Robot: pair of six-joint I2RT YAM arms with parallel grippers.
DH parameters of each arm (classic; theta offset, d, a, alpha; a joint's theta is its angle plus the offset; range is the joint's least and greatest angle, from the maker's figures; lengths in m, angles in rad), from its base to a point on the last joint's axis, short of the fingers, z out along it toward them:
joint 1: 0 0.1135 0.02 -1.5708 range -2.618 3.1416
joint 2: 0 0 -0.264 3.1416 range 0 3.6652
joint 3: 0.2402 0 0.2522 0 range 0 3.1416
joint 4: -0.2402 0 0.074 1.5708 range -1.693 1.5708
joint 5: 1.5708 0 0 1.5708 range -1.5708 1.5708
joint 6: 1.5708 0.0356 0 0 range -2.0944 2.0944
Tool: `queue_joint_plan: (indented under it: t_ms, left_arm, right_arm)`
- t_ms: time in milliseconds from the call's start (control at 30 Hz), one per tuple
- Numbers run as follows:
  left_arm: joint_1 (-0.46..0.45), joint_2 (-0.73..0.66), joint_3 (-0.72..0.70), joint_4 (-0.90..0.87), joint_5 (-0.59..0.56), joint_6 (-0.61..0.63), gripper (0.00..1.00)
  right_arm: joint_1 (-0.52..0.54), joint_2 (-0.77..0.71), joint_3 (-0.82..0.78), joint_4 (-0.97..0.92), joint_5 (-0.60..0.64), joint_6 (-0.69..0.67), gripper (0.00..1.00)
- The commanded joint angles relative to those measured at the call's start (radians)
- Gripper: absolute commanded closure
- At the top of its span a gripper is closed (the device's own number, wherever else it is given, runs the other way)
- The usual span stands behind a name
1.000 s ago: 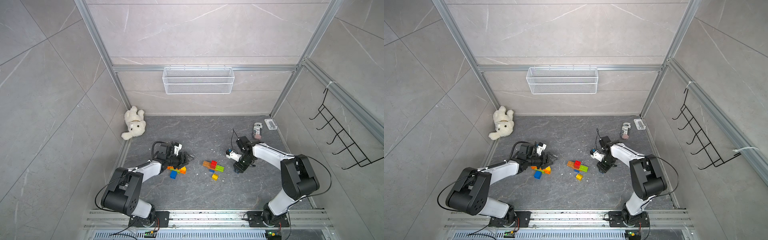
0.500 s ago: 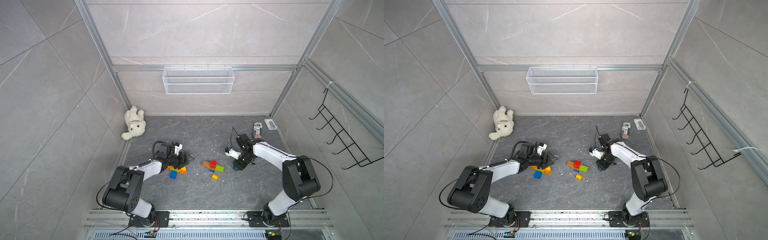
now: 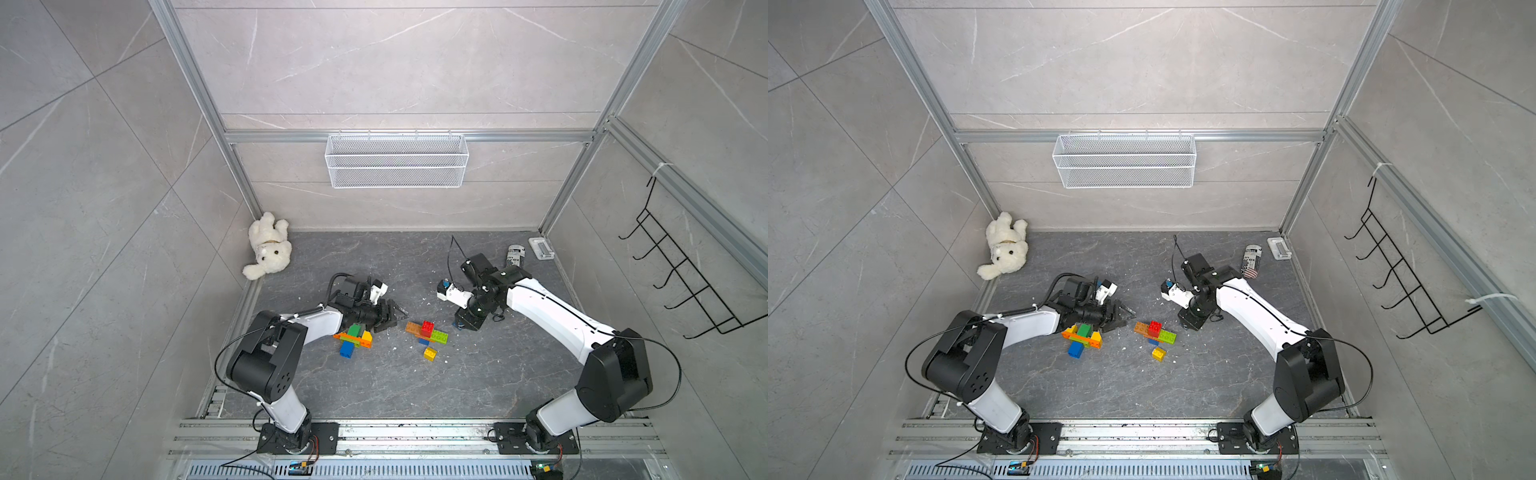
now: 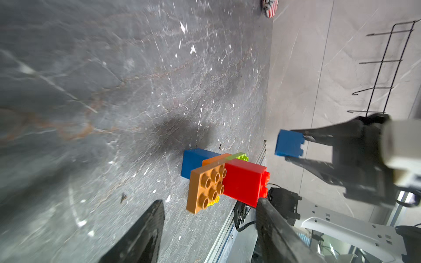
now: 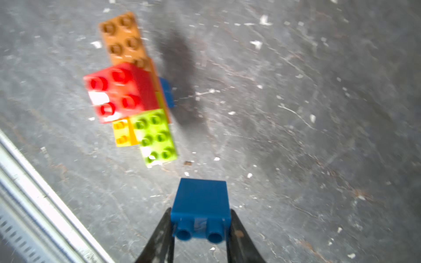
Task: Assemble a fork with lego
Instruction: Pick up the lego brick from the center of the board, then assemble the lego brick with the lego brick.
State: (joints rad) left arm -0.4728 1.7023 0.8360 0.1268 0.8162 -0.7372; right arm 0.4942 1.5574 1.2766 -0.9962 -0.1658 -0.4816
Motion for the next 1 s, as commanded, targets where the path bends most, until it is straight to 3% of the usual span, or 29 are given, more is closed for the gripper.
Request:
queue_joint_plan:
  t_ms: [0, 467, 967]
  left_arm:
    - [-0.022, 0.045, 0.051, -0.023, 0.053, 0.029, 0.35]
    - [-0.078, 0.201, 0.12, -0.03, 0.117, 0.048, 0.44]
    - [-0.089, 0.22, 0.089, -0.041, 0.09, 0.059, 0.53]
  right_arm:
    - [0.041, 0.004, 0.046, -0.087, -0.012, 0.009, 0.81]
    - [0.157, 0.116, 0.106, -0.088, -0.003, 0.003, 0.8]
    - [0.153, 0.167, 0.093, -0.07, 0.077, -0.075, 0.81]
